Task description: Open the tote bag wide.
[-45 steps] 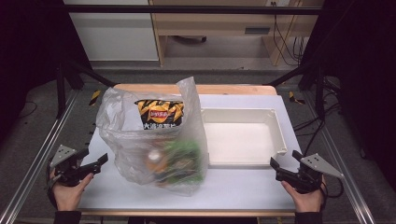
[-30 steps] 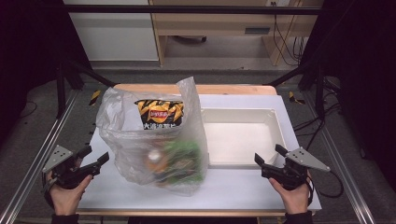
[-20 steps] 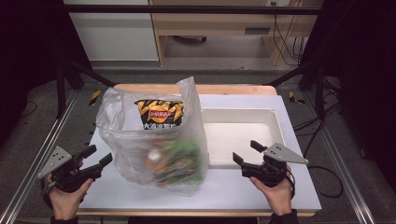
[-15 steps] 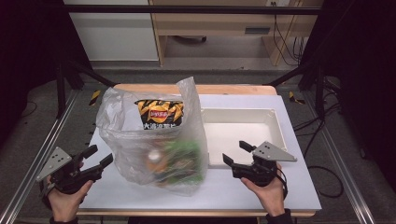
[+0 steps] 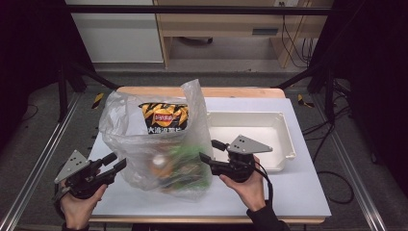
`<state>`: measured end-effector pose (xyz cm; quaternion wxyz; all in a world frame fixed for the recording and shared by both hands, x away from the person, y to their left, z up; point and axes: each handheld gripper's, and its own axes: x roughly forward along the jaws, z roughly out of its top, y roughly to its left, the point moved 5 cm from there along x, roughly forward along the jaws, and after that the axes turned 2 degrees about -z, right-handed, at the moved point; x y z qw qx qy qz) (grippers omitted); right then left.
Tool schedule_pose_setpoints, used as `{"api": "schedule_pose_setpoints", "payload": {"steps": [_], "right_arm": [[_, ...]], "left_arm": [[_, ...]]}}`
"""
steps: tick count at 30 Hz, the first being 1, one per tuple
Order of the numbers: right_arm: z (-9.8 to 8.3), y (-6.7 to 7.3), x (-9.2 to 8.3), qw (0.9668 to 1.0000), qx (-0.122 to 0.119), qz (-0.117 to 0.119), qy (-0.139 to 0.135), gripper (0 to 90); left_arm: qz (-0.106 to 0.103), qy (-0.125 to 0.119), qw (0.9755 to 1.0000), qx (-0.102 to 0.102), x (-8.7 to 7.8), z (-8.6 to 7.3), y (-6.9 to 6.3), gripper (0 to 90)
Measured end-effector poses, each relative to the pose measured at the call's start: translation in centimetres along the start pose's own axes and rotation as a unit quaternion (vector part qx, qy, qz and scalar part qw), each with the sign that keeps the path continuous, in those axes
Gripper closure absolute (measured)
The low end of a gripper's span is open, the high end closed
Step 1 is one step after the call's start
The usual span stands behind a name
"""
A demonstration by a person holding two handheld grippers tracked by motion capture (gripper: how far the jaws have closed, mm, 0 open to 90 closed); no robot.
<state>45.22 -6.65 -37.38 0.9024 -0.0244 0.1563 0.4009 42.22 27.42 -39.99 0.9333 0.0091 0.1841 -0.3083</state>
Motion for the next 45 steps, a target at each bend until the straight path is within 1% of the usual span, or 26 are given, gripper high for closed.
{"api": "schedule_pose_setpoints", "payload": {"steps": [1,2,5,8,9,10,11,13,16,17,18,20,21,22,23,24,26,27,29,30,31,32,35,40,42,45], "right_arm": [[0.1,0.1,0.5,1.0,0.003,0.004,0.007,51.2],[0.1,0.1,0.5,1.0,0.003,0.004,0.007,51.2],[0.1,0.4,0.7,0.9998,0.001,0.014,0.011,64.9],[-0.1,0.6,0.6,0.9997,-0.007,0.015,0.019,79.3],[-0.1,0.6,0.6,0.9997,-0.007,0.015,0.019,79.3],[-0.2,0.6,0.5,0.9996,-0.009,0.016,0.019,84.3],[-0.4,0.9,0.1,0.9994,-0.012,0.025,0.022,90.0],[-0.8,1.1,-0.3,0.9992,-0.01,0.031,0.025,90.0],[-2.2,1.5,-1.0,0.9983,-0.007,0.041,0.042,90.0],[-2.7,1.6,-1.1,0.9979,-0.007,0.041,0.05,90.0],[-2.7,1.6,-1.1,0.9979,-0.007,0.041,0.05,90.0],[-4.0,1.8,-1.4,0.9971,-0.005,0.041,0.064,90.0],[-5.1,2.0,-1.5,0.9963,-0.002,0.044,0.073,90.0],[-5.5,2.0,-1.5,0.996,0.0,0.045,0.077,90.0],[-5.9,2.0,-1.5,0.9957,0.002,0.045,0.081,90.0],[-6.4,2.0,-1.4,0.9955,0.006,0.045,0.083,90.0],[-7.2,1.9,-1.2,0.995,0.015,0.047,0.087,90.0],[-7.2,1.9,-1.2,0.995,0.015,0.047,0.087,90.0],[-8.3,1.5,-0.6,0.994,0.026,0.038,0.1,89.9],[-8.3,1.5,-0.6,0.994,0.026,0.038,0.1,89.9],[-9.0,1.3,-0.4,0.9936,0.027,0.031,0.105,89.9],[-9.3,1.1,-0.3,0.9934,0.028,0.027,0.108,90.0],[-10.2,0.8,0.1,0.9923,0.039,0.02,0.116,90.0],[-11.8,0.8,0.8,0.9893,0.044,0.011,0.138,89.7],[-12.3,0.7,1.2,0.9887,0.039,0.006,0.144,89.5],[-13.1,0.7,1.7,0.9867,0.043,-0.009,0.157,89.4]], "left_arm": [[-0.001,0.013,0.9999,0.0,0.2,-0.2,-0.1,66.2],[-0.001,0.013,0.9999,0.0,0.2,-0.2,-0.1,70.0],[-0.01,0.027,0.9996,0.0,0.5,-0.5,-0.3,81.4],[-0.014,0.035,0.9993,0.003,0.8,-0.8,-0.5,87.7],[-0.014,0.035,0.9993,0.003,0.8,-0.8,-0.5,88.8],[-0.015,0.036,0.9992,0.004,0.8,-0.9,-0.6,88.8],[-0.017,0.031,0.9994,0.005,0.6,-0.9,-0.7,89.6],[-0.018,0.03,0.9994,0.006,0.3,-0.9,-0.8,89.8],[-0.022,0.03,0.9993,0.006,0.1,-1.1,-1.0,90.0],[-0.03,0.032,0.999,0.004,0.0,-1.5,-1.3,90.0],[-0.03,0.032,0.999,0.004,0.0,-1.5,-1.3,90.0],[-0.033,0.042,0.9985,0.013,0.1,-2.1,-1.8,90.0],[-0.035,0.052,0.9979,0.017,0.1,-2.8,-2.2,90.0],[-0.034,0.057,0.9975,0.021,0.0,-3.2,-2.3,90.0],[-0.032,0.063,0.9973,0.022,0.0,-3.8,-2.4,90.0],[-0.032,0.063,0.9973,0.022,0.0,-3.8,-2.4,90.0],[-0.032,0.077,0.9962,0.022,0.3,-4.9,-2.3,90.0],[-0.032,0.077,0.9962,0.022,0.3,-4.9,-2.3,90.0],[-0.036,0.091,0.9951,0.019,1.1,-5.6,-2.2,90.0],[-0.036,0.091,0.9951,0.019,1.1,-5.6,-2.2,90.0],[-0.034,0.103,0.9939,0.02,1.7,-6.2,-2.1,90.0],[-0.034,0.103,0.9939,0.02,1.7,-6.2,-2.1,90.0],[-0.037,0.127,0.9911,0.02,2.6,-7.3,-2.0,90.0],[-0.038,0.163,0.9856,0.026,3.9,-8.7,-2.1,90.0],[-0.036,0.172,0.984,0.028,4.1,-9.0,-2.1,90.0],[-0.028,0.183,0.982,0.035,4.5,-9.4,-2.1,90.0]]}}
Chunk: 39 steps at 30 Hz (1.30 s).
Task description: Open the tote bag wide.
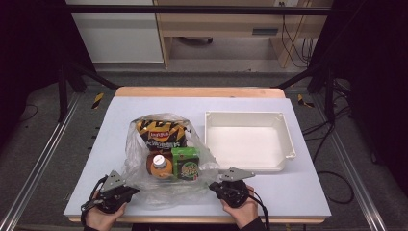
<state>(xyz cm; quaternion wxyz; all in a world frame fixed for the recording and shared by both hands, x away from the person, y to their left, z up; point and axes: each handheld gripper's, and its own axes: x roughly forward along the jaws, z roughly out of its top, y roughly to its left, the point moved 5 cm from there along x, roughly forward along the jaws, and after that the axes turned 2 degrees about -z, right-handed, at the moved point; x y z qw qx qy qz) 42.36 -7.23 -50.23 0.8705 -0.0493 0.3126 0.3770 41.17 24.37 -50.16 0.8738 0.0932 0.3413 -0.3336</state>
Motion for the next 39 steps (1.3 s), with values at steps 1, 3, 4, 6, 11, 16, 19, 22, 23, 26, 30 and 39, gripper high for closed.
{"api": "schedule_pose_setpoints", "payload": {"steps": [1,3,4,6,11,16,19,22,23,26,30,39], "right_arm": [[-0.2,0.0,0.2,1.0,0.004,-0.002,0.005,89.0],[-0.3,0.0,0.4,1.0,0.003,-0.004,0.006,88.6],[-0.5,0.0,0.6,0.9999,0.007,-0.01,0.011,86.9],[-0.6,0.0,0.6,0.9999,0.004,-0.013,0.009,82.7],[-0.3,0.5,-0.5,0.9997,-0.006,0.008,-0.022,64.7],[0.7,0.9,-3.1,0.9971,-0.025,0.006,-0.072,47.6],[1.9,0.7,-4.5,0.9942,-0.028,0.003,-0.103,41.3],[3.1,0.7,-5.4,0.9917,-0.034,-0.001,-0.124,40.1],[3.1,0.7,-5.4,0.9917,-0.034,-0.001,-0.124,40.1],[5.1,1.1,-6.2,0.988,-0.042,0.009,-0.149,45.5],[6.3,1.4,-6.1,0.9861,-0.05,0.013,-0.158,71.2],[5.9,1.1,-5.4,0.9905,-0.047,0.026,-0.126,90.0]], "left_arm": [[0.001,0.002,1.0,0.0,0.1,0.0,0.0,90.0],[0.001,0.004,1.0,-0.002,0.3,-0.1,0.0,89.9],[0.002,0.006,1.0,-0.001,0.6,-0.2,0.1,89.7],[0.0,0.005,1.0,-0.005,0.8,-0.3,0.2,89.3],[0.008,-0.024,0.9997,-0.002,0.2,-0.1,0.3,69.6],[0.003,-0.077,0.9969,-0.015,-1.3,0.4,0.2,33.7],[0.007,-0.108,0.994,-0.015,-2.3,0.9,0.2,24.3],[0.012,-0.162,0.9864,-0.029,-4.3,2.4,0.5,20.3],[0.012,-0.162,0.9864,-0.029,-4.3,2.4,0.5,19.9],[-0.001,-0.202,0.979,-0.026,-6.5,4.6,0.4,20.4],[-0.018,-0.211,0.9772,-0.019,-7.3,7.1,0.3,27.9],[-0.016,-0.162,0.9865,-0.01,-6.3,8.2,0.1,69.4]]}}
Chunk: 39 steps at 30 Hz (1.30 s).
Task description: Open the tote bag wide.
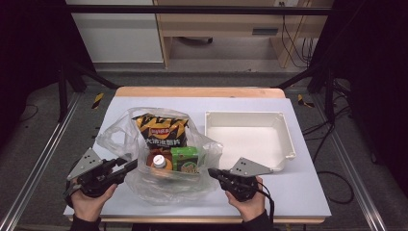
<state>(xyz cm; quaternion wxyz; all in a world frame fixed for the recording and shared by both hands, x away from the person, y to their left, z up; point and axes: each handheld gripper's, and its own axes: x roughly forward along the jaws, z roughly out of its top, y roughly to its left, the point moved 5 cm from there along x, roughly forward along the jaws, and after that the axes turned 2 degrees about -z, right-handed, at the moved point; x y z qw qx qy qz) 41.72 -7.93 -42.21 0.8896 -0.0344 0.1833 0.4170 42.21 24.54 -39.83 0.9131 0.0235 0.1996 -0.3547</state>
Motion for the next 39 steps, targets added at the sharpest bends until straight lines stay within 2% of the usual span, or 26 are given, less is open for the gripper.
{"api": "schedule_pose_setpoints", "payload": {"steps": [1,4,5,6,7,8,10,11,13,19,21,26,30,32,33,36,37,39], "right_arm": [[-0.1,0.1,-0.1,1.0,-0.001,-0.001,0.001,90.0],[-0.7,0.1,-0.2,0.9999,0.004,0.0,0.01,90.0],[-1.0,0.1,-0.2,0.9999,0.005,-0.002,0.014,90.0],[-1.0,0.1,-0.2,0.9999,0.005,-0.002,0.014,90.0],[-1.7,0.2,0.0,0.9998,0.007,-0.001,0.02,90.0],[-1.7,0.2,0.0,0.9998,0.007,-0.001,0.02,90.0],[-2.9,0.0,0.5,0.999,0.01,-0.007,0.043,90.0],[-2.9,0.0,0.5,0.999,0.01,-0.007,0.043,90.0],[-4.1,-0.3,0.9,0.9979,0.018,-0.013,0.06,90.0],[-5.8,-1.2,1.4,0.9953,0.034,-0.034,0.084,90.0],[-6.5,-1.4,1.8,0.994,0.04,-0.037,0.095,90.0],[-7.7,-1.4,3.1,0.9912,0.039,-0.052,0.115,90.0],[-8.3,-1.5,3.9,0.9885,0.029,-0.067,0.132,90.0],[-8.5,-1.6,4.1,0.9879,0.016,-0.076,0.135,90.0],[-8.6,-1.6,4.3,0.9868,0.021,-0.08,0.139,90.0],[-8.9,-1.5,4.6,0.9866,0.019,-0.082,0.14,90.0],[-8.8,-1.6,4.5,0.9866,0.02,-0.08,0.14,86.6],[-8.8,-1.6,4.2,0.9876,0.025,-0.075,0.135,82.0]], "left_arm": [[0.002,0.008,1.0,-0.002,0.1,-0.3,0.0,76.7],[0.0,0.013,0.9999,-0.001,0.0,-0.9,-0.2,87.8],[0.004,0.025,0.9997,0.001,0.1,-1.7,-0.4,88.4],[0.004,0.025,0.9997,0.001,0.1,-1.7,-0.4,88.7],[0.008,0.042,0.9991,0.002,0.4,-2.9,-0.5,89.0],[0.008,0.042,0.9991,0.002,0.4,-2.9,-0.5,89.0],[0.006,0.071,0.9974,0.0,1.4,-4.9,-0.5,89.1],[0.006,0.071,0.9974,0.0,1.4,-4.9,-0.5,89.1],[0.005,0.089,0.996,-0.006,2.2,-6.0,-0.3,89.1],[0.01,0.116,0.9932,-0.011,3.6,-7.8,0.3,89.1],[0.012,0.117,0.993,-0.013,3.8,-8.0,0.3,89.1],[0.027,0.132,0.9909,0.005,4.4,-8.8,0.5,88.7],[0.029,0.136,0.9902,0.004,4.8,-9.1,0.6,86.2],[0.03,0.14,0.9897,0.005,5.1,-9.2,0.8,83.6],[0.032,0.138,0.9899,0.005,5.2,-9.2,0.8,82.2],[0.034,0.136,0.9901,0.004,5.2,-9.3,0.9,72.7],[0.03,0.129,0.9912,-0.005,5.1,-9.3,1.1,67.5],[0.032,0.123,0.9919,-0.011,4.9,-9.2,1.3,58.7]]}}
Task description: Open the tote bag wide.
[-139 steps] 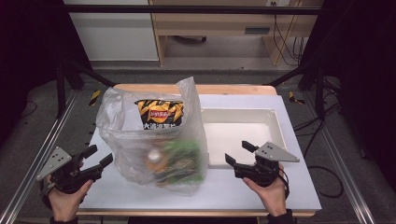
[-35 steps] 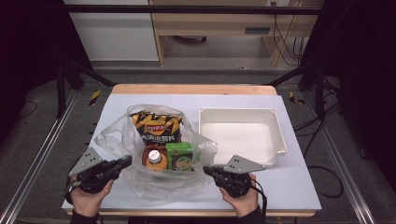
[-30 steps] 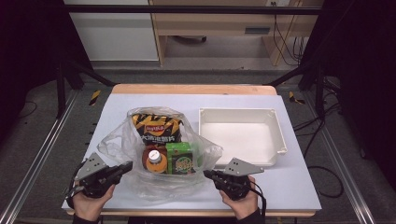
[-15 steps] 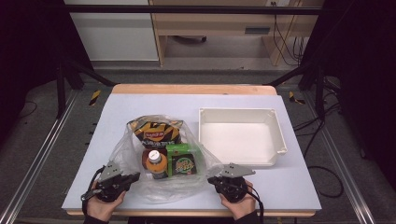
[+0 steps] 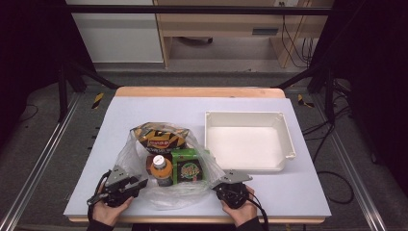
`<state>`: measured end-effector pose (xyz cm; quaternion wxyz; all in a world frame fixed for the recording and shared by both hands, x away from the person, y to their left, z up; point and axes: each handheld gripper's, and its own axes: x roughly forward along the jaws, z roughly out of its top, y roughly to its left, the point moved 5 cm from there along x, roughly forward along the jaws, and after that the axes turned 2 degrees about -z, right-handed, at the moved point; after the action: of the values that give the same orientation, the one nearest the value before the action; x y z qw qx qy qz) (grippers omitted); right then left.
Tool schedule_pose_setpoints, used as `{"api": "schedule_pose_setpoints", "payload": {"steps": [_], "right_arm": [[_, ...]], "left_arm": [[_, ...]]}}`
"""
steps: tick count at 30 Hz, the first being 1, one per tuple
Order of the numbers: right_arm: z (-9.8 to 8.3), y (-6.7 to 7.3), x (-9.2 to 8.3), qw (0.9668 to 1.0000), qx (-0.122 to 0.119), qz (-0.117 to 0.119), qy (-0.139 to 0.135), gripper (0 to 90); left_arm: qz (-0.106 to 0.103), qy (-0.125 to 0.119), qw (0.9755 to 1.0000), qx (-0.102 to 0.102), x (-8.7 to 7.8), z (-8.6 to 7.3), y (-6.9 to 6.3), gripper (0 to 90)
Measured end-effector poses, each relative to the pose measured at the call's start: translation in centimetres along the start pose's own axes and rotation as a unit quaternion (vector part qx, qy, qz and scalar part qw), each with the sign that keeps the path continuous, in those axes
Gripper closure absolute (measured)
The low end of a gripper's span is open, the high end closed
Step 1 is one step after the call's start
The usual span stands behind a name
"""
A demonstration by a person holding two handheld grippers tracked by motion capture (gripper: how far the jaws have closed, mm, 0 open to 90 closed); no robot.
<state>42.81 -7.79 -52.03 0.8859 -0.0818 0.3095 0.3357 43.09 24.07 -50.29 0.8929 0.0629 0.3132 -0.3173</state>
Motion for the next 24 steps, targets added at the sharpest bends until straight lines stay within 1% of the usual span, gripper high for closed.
{"api": "schedule_pose_setpoints", "payload": {"steps": [1,2,3,5,6,8,9,11,12,13,14,15,18,20,21,22,23,24], "right_arm": [[0.0,0.0,-0.3,1.0,0.002,0.006,-0.003,80.0],[0.1,0.0,-0.6,0.9999,0.005,0.012,-0.009,77.3],[0.2,-0.1,-1.0,0.9997,0.003,0.017,-0.018,74.4],[0.4,-0.1,-1.9,0.9992,0.004,0.024,-0.032,64.7],[0.6,-0.1,-2.4,0.9986,0.002,0.03,-0.043,60.6],[0.9,0.0,-3.4,0.9974,-0.002,0.032,-0.065,53.0],[1.1,0.1,-3.9,0.9966,-0.004,0.035,-0.074,49.3],[1.4,0.0,-5.0,0.9952,-0.003,0.036,-0.091,44.3],[1.4,0.0,-5.0,0.9952,-0.003,0.036,-0.091,44.3],[1.7,-0.1,-5.5,0.9941,-0.002,0.037,-0.102,42.6],[2.1,-0.1,-6.2,0.9928,-0.001,0.039,-0.113,39.9],[2.8,-0.2,-7.2,0.9906,-0.002,0.041,-0.131,37.5],[3.8,-0.3,-8.4,0.988,0.001,0.043,-0.148,33.4],[4.6,-0.3,-9.2,0.9854,0.0,0.045,-0.164,31.2],[5.0,-0.2,-9.6,0.9842,0.0,0.046,-0.171,29.7],[5.4,-0.1,-10.0,0.983,-0.002,0.046,-0.178,28.8],[5.4,-0.1,-10.0,0.983,-0.002,0.046,-0.178,28.8],[6.3,0.0,-10.7,0.9798,-0.003,0.049,-0.194,27.6]], "left_arm": [[0.001,-0.002,1.0,-0.001,-0.2,0.0,0.1,54.4],[0.002,-0.005,1.0,-0.005,-0.4,0.1,0.2,48.0],[0.002,-0.008,0.9999,-0.011,-0.6,0.1,0.4,43.9],[0.003,-0.02,0.9996,-0.019,-0.9,0.3,0.6,37.4],[0.003,-0.022,0.9994,-0.026,-1.1,0.3,0.7,34.3],[0.003,-0.025,0.9992,-0.032,-1.4,0.5,0.8,29.7],[0.006,-0.031,0.999,-0.032,-1.7,0.6,0.9,28.5],[0.002,-0.045,0.9984,-0.035,-2.1,0.8,0.9,25.5],[0.002,-0.045,0.9984,-0.035,-2.1,0.8,0.9,24.8],[-0.002,-0.05,0.9981,-0.035,-2.4,1.0,0.8,24.8],[-0.004,-0.052,0.9979,-0.037,-2.7,1.1,0.8,25.2],[-0.007,-0.065,0.9973,-0.034,-3.2,1.5,0.7,25.2],[-0.007,-0.08,0.9963,-0.033,-4.1,2.2,0.6,23.1],[-0.003,-0.088,0.9957,-0.026,-4.8,2.8,0.4,21.0],[-0.003,-0.088,0.9957,-0.026,-4.8,2.8,0.4,19.9],[0.0,-0.094,0.9953,-0.025,-5.2,3.1,0.4,18.6],[0.0,-0.099,0.9947,-0.026,-5.6,3.6,0.4,18.6],[0.006,-0.109,0.9937,-0.026,-6.4,4.3,0.5,17.4]]}}
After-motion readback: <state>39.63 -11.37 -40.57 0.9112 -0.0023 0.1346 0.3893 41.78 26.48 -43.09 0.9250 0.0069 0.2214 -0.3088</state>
